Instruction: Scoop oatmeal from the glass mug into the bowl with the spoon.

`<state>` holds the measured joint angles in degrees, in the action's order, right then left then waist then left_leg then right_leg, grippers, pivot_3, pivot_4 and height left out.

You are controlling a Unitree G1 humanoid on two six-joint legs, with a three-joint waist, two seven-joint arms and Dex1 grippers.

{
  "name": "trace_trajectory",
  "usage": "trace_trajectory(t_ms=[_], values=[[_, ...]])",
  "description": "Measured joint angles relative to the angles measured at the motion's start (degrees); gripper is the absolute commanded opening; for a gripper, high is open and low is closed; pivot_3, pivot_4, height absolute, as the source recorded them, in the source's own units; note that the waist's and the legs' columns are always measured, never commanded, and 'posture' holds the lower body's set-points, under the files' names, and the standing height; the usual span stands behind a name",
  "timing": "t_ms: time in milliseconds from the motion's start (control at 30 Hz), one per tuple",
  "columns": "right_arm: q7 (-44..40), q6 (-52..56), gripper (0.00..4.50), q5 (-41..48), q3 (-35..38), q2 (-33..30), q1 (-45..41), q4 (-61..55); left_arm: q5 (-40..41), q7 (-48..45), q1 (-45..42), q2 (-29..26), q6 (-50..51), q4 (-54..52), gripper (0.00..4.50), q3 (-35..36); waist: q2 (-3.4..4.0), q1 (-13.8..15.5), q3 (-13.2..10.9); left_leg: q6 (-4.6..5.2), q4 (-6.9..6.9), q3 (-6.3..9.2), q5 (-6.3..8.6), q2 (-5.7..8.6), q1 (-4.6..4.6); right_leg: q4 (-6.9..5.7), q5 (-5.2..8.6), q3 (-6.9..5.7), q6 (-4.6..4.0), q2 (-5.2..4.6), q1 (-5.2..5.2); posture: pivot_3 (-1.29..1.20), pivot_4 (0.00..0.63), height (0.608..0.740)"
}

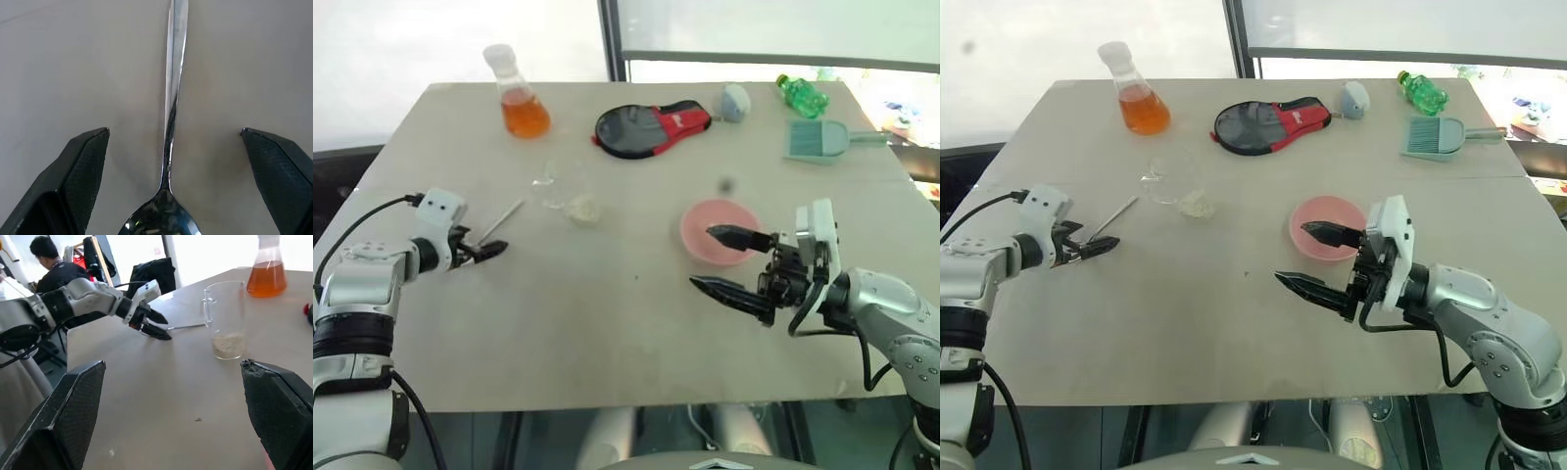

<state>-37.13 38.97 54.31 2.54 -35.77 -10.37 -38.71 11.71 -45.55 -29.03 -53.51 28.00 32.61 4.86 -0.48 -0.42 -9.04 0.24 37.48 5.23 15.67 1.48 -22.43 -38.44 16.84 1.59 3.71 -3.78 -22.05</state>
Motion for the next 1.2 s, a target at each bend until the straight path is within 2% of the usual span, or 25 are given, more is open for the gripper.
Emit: trace_trajectory(t_ms=[67,100,200,267,333,433,567,733,833,900,967,1033,1100,1200], values=[[0.0,-0.5,4.5,-0.3,0.0,0.0,0.1,0.0,-0.5,-0.6,-1.3,0.8,-2.0,3.3,3.38,-0.5,0.05,-0.1,0.0,0.0,0.01,-0.02,-0.11,0.01,0.17,-0.29,0.0,0.02,0.0,0.0,0.04,0.0,0.15,0.74],[0.0,-0.7,4.5,-0.7,0.1,0.0,0.5,0.0,-1.1,-1.0,-2.5,1.4,-3.7,5.9,2.87,-0.9,0.07,-0.2,0.0,0.0,-0.01,-0.01,-0.17,0.01,0.47,-0.41,0.02,0.03,0.01,0.01,0.29,0.0,0.15,0.74],[0.1,-1.1,4.5,-1.5,0.4,0.0,1.0,0.0,-2.2,-1.7,-4.8,2.5,-6.0,11.0,1.91,-1.3,0.19,-0.4,0.1,0.04,-0.02,0.0,-0.29,-0.06,0.83,-0.48,0.03,0.03,0.02,0.2,0.57,0.0,0.15,0.74],[0.2,-1.3,4.5,-1.8,0.4,0.1,1.3,0.0,-2.8,-2.2,-5.8,2.8,-7.5,13.4,1.11,-1.8,0.28,-0.5,0.1,0.01,-0.02,-0.01,-0.41,-0.09,0.86,-0.55,0.02,0.03,0.03,0.24,0.57,0.0,0.15,0.74],[0.4,-1.5,4.5,-2.2,0.4,0.1,1.5,0.0,-3.3,-2.3,-6.5,3.0,-8.4,15.0,0.12,-2.0,0.42,-0.7,0.2,0.0,-0.02,-0.06,-0.43,-0.09,0.91,-0.61,0.02,0.1,0.03,0.24,0.57,0.0,0.15,0.74],[0.7,-1.9,4.5,-2.7,0.5,0.1,1.9,0.0,-3.4,-2.1,-5.7,3.0,-10.2,16.1,0.05,-1.0,0.58,-1.2,0.3,0.0,-0.04,-0.09,-0.43,-0.16,0.9,-0.63,0.01,0.16,0.01,0.22,0.54,0.0,0.15,0.74],[1.1,-2.7,4.5,-3.9,0.7,0.2,2.9,0.1,-1.1,2.3,-1.5,4.4,-15.7,15.6,0.05,5.3,0.57,-1.9,0.3,0.0,-0.08,-0.09,-0.43,-0.22,0.74,-0.63,-0.01,0.22,-0.01,0.16,0.35,0.0,0.15,0.74],[1.4,-3.0,4.5,-4.3,0.8,0.6,3.3,0.9,2.0,12.8,2.5,4.7,-17.5,10.6,0.05,15.1,-0.4,-1.7,-0.1,-0.02,-0.09,0.0,-0.43,-0.27,0.36,-0.55,-0.05,0.14,-0.06,0.08,0.02,0.0,0.15,0.74],[2.0,-2.9,4.5,-3.8,0.8,1.5,1.1,2.0,5.8,14.9,1.6,5.0,-15.8,-1.6,0.05,19.1,-0.93,-0.4,-0.1,-0.17,0.2,0.24,-0.52,-0.23,-0.5,-0.47,-0.24,-0.09,-0.14,-0.21,-0.55,0.0,0.15,0.74],[2.7,-2.9,4.5,-3.5,0.8,2.7,-2.1,3.8,7.7,15.4,-0.4,5.5,-14.1,-11.6,0.05,19.1,-0.95,0.3,-0.1,-0.38,0.35,0.3,-0.63,-0.06,-0.63,-0.42,-0.25,-0.17,-0.13,-0.29,-0.58,0.0,0.15,0.74],[4.2,-2.9,4.5,-2.9,0.9,4.8,-5.5,5.9,9.3,16.3,-3.6,7.5,-11.3,-23.3,0.05,16.9,-0.92,0.9,-0.2,-0.36,0.35,0.27,-0.63,0.19,-0.63,-0.4,-0.27,-0.12,-0.1,-0.34,-0.55,0.0,0.15,0.74],[5.8,-2.4,4.5,-2.4,0.9,6.1,-7.8,7.5,14.7,18.4,-7.2,13.0,-6.1,-33.1,0.05,15.7,-0.89,1.2,-0.2,-0.33,0.37,0.22,-0.61,0.23,-0.65,-0.4,-0.29,-0.06,-0.07,-0.34,-0.51,0.0,0.15,0.74],[7.0,-1.5,4.5,-2.0,0.9,6.5,-9.5,8.5,18.6,18.4,-7.7,15.7,-3.0,-38.9,0.05,14.0,-0.89,0.9,-0.2,-0.34,0.37,0.18,-0.62,0.21,-0.65,-0.4,-0.29,-0.01,-0.07,-0.28,-0.54,0.0,0.15,0.74],[10.4,1.1,4.5,0.9,1.7,7.8,-14.2,10.5,22.6,15.8,-6.6,17.6,1.2,-49.5,0.05,7.4,-0.78,-0.5,-0.2,-0.35,0.31,0.07,-0.62,0.18,-0.61,-0.42,-0.28,0.08,-0.07,-0.19,-0.6,0.0,0.15,0.74]])
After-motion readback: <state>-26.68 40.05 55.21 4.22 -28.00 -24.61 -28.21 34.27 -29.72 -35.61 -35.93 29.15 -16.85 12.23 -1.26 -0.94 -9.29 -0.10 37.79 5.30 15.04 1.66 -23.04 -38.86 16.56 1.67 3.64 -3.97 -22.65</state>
